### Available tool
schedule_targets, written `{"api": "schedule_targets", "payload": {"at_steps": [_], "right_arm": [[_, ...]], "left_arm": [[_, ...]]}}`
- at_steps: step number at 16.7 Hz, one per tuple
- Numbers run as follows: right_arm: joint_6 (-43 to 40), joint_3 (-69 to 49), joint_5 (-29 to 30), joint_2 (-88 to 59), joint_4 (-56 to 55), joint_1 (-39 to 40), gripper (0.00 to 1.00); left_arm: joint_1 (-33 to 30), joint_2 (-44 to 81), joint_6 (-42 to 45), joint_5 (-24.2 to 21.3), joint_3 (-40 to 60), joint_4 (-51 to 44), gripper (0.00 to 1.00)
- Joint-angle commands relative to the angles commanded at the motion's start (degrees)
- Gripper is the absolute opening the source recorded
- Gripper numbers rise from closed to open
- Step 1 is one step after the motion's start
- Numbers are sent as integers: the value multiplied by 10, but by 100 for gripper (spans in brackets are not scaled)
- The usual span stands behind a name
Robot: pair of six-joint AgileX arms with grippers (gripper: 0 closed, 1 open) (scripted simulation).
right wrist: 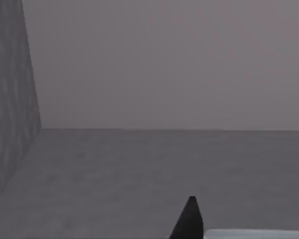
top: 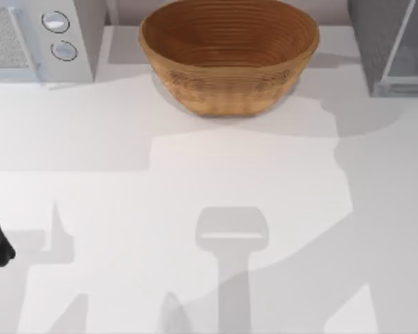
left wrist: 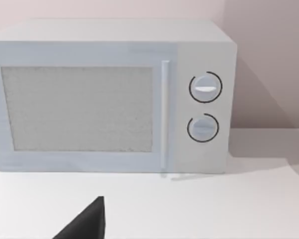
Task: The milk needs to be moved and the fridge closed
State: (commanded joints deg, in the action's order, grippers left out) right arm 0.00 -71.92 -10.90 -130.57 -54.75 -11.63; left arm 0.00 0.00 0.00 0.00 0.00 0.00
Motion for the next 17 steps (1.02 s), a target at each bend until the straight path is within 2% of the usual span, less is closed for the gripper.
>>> {"api": "schedule_targets", "payload": {"at_steps": [11,17], "right_arm": [[0,0,0,0,0,0,0],[0,0,0,0,0,0,45]], "left_arm": [[0,0,0,0,0,0,100],[0,0,0,0,0,0,100]]}}
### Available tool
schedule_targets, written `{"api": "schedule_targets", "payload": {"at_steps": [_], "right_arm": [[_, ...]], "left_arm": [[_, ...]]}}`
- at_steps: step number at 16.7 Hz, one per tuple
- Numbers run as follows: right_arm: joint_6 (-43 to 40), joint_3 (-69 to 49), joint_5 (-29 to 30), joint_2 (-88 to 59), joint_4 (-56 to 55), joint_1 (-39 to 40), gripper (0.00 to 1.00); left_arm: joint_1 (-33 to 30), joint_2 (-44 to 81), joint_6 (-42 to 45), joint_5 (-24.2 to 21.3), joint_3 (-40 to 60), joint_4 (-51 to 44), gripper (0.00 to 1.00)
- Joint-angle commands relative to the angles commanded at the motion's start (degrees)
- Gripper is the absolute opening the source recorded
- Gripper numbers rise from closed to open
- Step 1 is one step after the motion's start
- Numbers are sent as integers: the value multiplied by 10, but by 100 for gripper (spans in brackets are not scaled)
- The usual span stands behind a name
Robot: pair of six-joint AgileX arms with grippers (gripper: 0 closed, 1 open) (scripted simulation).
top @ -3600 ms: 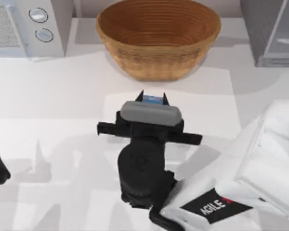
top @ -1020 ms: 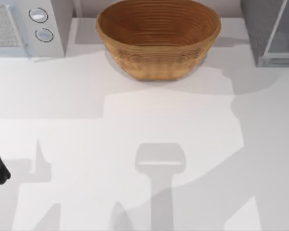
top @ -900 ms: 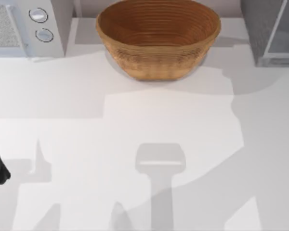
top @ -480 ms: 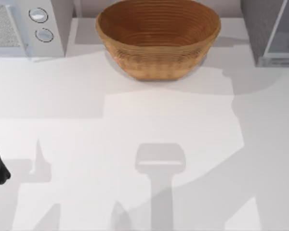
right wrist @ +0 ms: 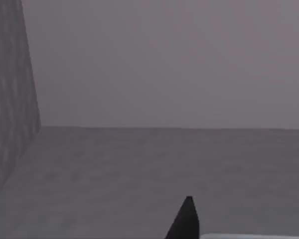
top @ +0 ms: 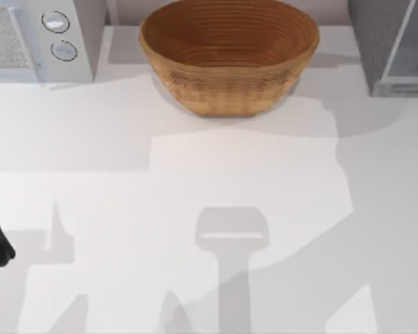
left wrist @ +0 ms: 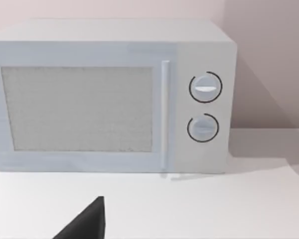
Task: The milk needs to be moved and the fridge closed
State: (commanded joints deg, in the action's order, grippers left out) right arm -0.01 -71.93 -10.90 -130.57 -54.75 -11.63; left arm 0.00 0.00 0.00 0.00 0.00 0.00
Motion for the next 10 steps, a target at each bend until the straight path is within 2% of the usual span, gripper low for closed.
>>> {"api": "schedule_targets", "payload": {"at_steps": [7,10], "right_arm": [[0,0,0,0,0,0,98],[0,0,0,0,0,0,100]], "left_arm": [[0,0,0,0,0,0,100],[0,0,0,0,0,0,100]]}}
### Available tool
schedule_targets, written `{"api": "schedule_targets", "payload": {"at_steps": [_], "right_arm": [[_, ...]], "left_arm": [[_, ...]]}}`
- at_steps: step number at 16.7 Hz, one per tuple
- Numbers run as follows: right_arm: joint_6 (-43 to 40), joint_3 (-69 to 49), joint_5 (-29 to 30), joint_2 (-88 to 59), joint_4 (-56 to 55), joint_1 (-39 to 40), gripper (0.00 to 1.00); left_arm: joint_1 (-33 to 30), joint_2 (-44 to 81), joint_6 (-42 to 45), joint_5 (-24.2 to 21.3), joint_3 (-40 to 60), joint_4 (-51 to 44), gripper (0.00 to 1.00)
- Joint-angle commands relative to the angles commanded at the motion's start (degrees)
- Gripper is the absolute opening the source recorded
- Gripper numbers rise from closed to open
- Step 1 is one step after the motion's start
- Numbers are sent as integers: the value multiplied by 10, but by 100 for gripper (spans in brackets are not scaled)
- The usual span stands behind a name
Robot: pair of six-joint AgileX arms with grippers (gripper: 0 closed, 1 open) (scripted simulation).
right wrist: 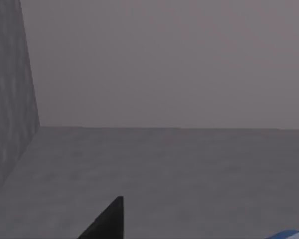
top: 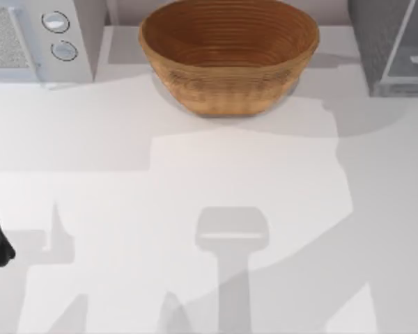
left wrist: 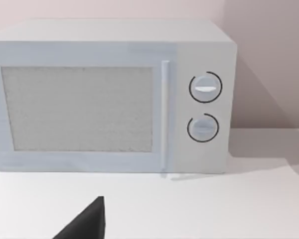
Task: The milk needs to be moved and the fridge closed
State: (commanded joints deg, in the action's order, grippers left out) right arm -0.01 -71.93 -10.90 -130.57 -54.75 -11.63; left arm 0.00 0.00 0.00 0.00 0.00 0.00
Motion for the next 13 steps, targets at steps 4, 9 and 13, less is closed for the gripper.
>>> {"api": "schedule_targets", "payload": {"at_steps": [4,9,13], "right_arm": [[0,0,0,0,0,0,100],[3,6,2,18,6,1,100],[15,45,13,124,45,2,100]], "left_arm": [[0,0,0,0,0,0,100],[0,0,0,0,0,0,100],[0,0,0,0,0,0,100]]}}
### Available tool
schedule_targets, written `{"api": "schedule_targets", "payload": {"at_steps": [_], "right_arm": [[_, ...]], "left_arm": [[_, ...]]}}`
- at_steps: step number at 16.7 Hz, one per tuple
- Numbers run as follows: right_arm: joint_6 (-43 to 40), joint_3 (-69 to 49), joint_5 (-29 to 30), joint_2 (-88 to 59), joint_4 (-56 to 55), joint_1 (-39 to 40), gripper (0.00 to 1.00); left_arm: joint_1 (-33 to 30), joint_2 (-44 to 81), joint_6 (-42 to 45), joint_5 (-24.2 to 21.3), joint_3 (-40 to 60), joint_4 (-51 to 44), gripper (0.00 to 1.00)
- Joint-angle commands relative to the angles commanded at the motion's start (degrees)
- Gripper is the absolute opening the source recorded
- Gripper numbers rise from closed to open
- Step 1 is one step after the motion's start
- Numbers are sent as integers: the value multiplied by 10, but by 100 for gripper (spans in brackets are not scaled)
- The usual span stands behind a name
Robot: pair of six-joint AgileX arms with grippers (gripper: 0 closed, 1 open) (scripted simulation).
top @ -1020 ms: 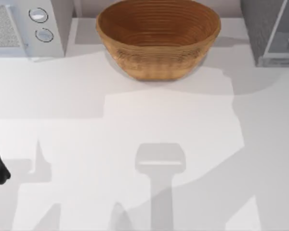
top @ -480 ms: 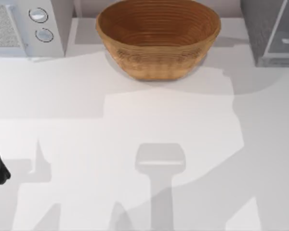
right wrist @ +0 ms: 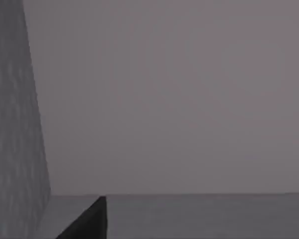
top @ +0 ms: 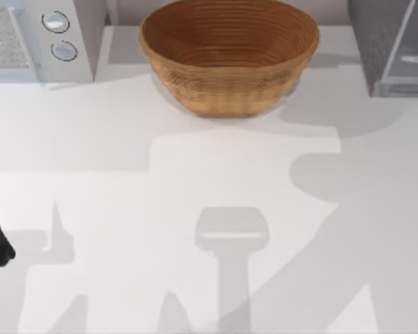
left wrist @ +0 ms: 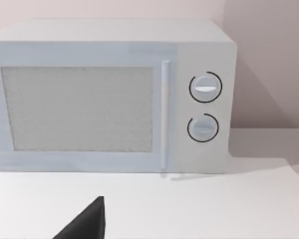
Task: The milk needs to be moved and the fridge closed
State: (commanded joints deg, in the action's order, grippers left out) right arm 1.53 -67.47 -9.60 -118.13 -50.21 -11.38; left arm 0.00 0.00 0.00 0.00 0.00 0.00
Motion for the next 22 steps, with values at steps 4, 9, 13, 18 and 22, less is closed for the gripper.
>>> {"api": "schedule_targets", "payload": {"at_steps": [4,9,13,18,22], "right_arm": [[8,74,21,195,67,4,100],[10,208,52,504,175,17,100],[5,339,74,753,272,36,100],[-6,512,90,1008,394,71,100],[-13,628,95,1138,471,100,100]], "left_arm": [[0,0,0,0,0,0,100],[0,0,0,0,0,0,100],[0,0,0,0,0,0,100],[0,0,0,0,0,0,100],[0,0,0,0,0,0,100]]}}
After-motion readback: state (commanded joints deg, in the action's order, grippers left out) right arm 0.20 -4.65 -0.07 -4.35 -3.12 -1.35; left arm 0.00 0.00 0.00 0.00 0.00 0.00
